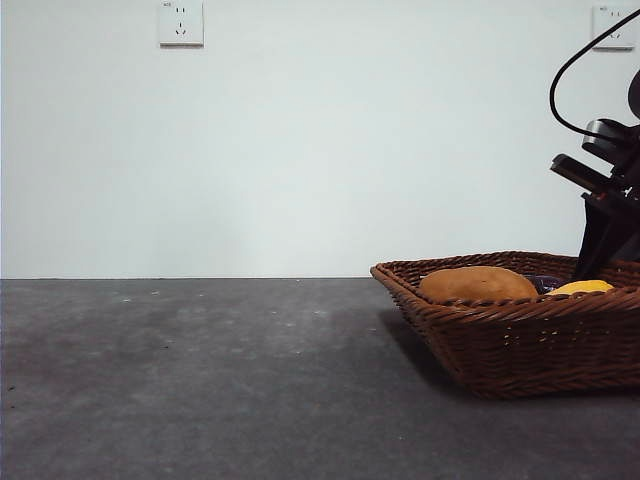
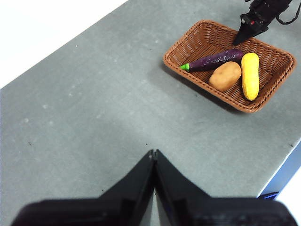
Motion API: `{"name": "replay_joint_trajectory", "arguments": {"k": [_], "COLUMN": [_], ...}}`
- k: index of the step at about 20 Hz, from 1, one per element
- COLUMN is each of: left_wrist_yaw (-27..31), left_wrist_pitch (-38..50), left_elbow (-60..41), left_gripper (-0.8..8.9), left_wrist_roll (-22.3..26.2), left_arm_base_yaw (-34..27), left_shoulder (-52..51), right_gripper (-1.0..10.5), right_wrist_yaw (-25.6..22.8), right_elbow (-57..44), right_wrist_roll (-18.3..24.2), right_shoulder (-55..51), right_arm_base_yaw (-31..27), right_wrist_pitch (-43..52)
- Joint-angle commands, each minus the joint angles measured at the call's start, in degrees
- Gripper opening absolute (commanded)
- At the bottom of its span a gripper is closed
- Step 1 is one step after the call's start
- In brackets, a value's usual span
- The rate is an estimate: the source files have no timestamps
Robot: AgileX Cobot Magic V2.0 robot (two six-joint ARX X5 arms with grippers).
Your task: Help me put the vegetables on the table into the basket
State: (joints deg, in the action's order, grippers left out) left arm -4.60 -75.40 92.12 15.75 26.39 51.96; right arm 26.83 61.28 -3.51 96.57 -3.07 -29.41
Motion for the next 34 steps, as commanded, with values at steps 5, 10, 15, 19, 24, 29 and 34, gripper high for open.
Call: {"name": "replay_joint_trajectory", "arguments": {"k": [5,10,15,19,24,29,34], "left_wrist_yaw": [0.13,-0.31,-0.31,-0.31,-0.31,-0.28,-0.26], "left_wrist_pitch": [0.02,0.02,0.02,0.02,0.02,0.02,0.02], "left_elbow": [-0.55,-0.55,-0.52,-0.55,-0.52,-0.55,-0.52], "left_gripper": [-0.08,-0.08,-0.08,-0.08,-0.08,-0.08,-0.08], "left_wrist_roll": [-0.76,-0.74,-0.76,-0.76,-0.76,-0.76,-0.72], "left_arm_base_yaw": [-0.17,-0.17,-0.17,-0.17,-0.17,-0.17,-0.17], "left_shoulder": [0.07,0.13,0.17,0.17,0.17,0.17,0.24], "right_gripper": [-0.1,0.6,2.9,2.8,1.4,-0.1,-0.1], "right_wrist_yaw": [-1.25,-1.36,-1.57,-4.81,-4.63,3.15,3.26], "right_elbow": [-0.61,-0.61,-0.24,3.37,14.16,16.66,16.63], "right_wrist_roll": [0.76,0.76,0.28,0.81,6.10,8.59,9.73], "right_shoulder": [3.04,3.02,2.12,-3.69,-16.13,-30.77,-41.99], "right_arm_base_yaw": [0.00,0.02,0.02,-0.33,-0.24,0.50,0.52], "right_wrist_pitch": [-0.63,-1.79,-0.61,-5.20,-27.63,-42.32,-49.40]}}
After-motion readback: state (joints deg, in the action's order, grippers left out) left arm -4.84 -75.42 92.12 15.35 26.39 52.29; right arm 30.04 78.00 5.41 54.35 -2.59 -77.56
